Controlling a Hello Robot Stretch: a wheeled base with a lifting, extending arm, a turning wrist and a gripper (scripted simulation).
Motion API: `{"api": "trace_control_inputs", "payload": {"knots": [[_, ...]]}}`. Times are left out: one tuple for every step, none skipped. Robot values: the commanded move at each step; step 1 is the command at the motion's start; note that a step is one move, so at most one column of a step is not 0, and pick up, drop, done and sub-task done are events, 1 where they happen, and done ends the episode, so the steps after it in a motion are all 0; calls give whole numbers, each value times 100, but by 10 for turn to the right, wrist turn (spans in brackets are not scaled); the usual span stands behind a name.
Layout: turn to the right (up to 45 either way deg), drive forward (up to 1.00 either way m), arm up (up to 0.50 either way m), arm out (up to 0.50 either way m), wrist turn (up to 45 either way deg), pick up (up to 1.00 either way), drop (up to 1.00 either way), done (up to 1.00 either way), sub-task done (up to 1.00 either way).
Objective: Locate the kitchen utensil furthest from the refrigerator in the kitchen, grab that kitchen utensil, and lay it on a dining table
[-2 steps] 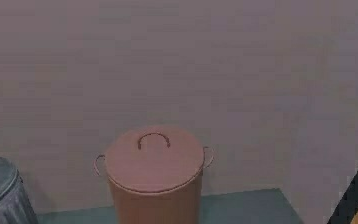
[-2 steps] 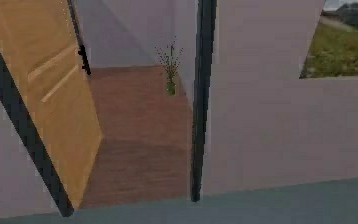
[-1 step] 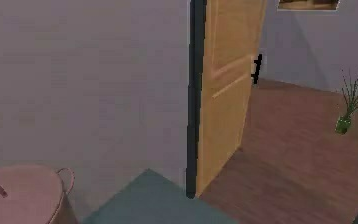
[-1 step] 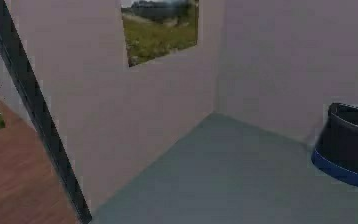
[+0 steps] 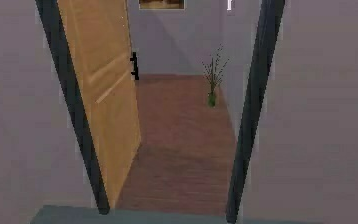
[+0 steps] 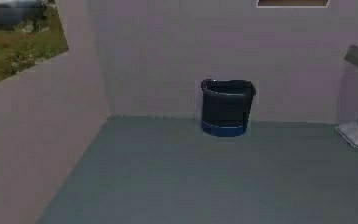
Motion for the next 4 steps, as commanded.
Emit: {"api": "trace_control_inputs", "payload": {"knots": [[0,100,0,0,0,0,0,0,0],[0,100,0,0,0,0,0,0,0],[0,10,0,0,0,0,0,0,0],[-390,0,0,0,0,0,0,0,0]]}}
